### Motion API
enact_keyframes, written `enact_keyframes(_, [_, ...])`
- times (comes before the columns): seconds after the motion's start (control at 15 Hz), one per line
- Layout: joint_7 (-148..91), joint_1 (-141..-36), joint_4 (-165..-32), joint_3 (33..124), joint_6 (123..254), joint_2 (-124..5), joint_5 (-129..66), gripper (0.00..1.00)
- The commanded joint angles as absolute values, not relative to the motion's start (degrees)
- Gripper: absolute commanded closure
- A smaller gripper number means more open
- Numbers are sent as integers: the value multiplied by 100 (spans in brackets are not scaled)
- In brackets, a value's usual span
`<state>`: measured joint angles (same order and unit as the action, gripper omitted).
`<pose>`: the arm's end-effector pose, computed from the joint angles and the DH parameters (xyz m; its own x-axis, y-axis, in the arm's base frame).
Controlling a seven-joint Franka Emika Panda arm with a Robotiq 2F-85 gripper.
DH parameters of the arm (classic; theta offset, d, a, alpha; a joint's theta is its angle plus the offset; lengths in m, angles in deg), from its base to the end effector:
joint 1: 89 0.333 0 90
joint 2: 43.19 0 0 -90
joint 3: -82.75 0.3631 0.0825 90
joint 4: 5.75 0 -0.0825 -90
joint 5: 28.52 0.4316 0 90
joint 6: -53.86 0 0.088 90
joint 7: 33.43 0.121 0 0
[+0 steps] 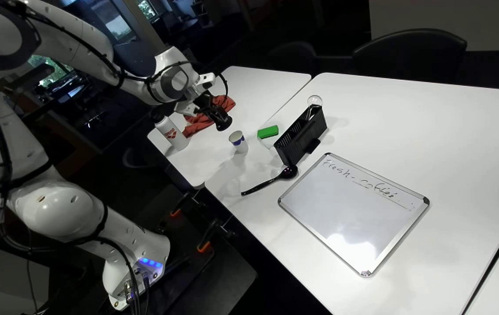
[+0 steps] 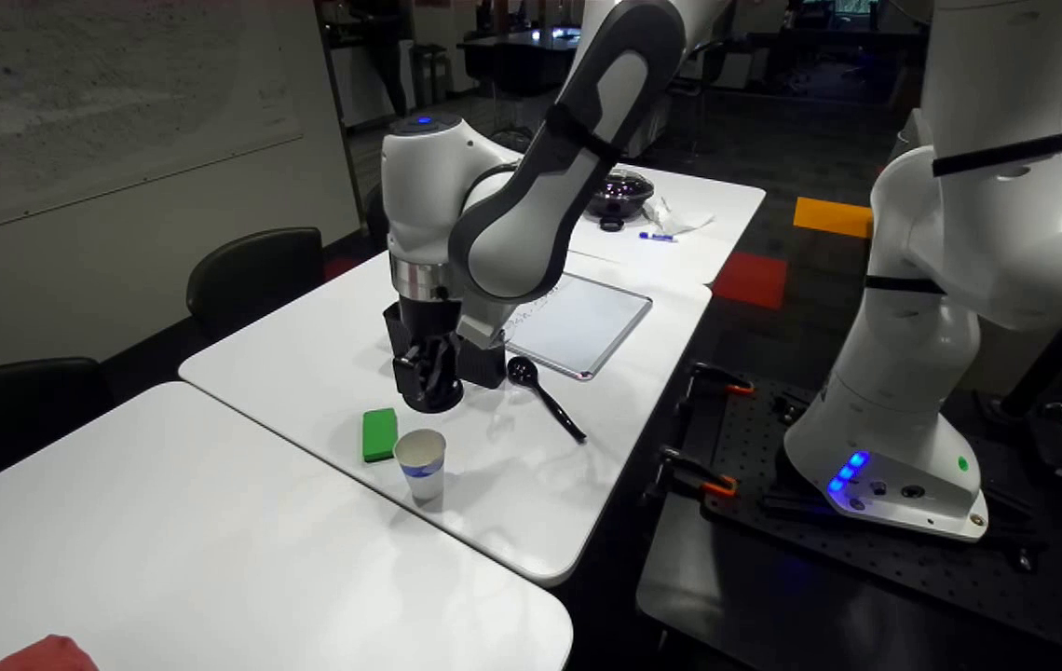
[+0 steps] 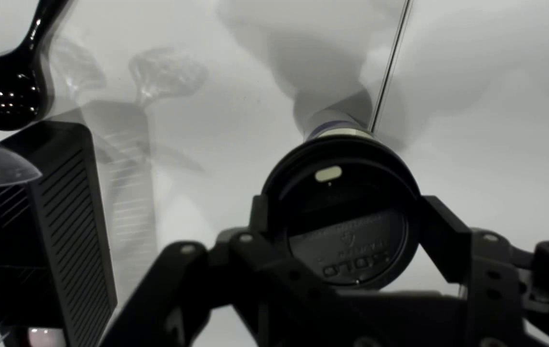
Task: Put the lid from the cup on the table
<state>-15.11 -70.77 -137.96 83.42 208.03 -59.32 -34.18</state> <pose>0.5447 0.1893 0.2233 0.9893 0.0963 0.1098 0.0953 -0.9953 0.0148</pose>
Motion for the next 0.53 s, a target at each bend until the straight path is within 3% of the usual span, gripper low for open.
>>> enact_keyframes(0.0, [-1143,-7252,-14645,8268,20689,-5018,-3662,23])
enact_keyframes(0.47, [-905,-7790,-15844,8377,21073,-4427,-3646,18])
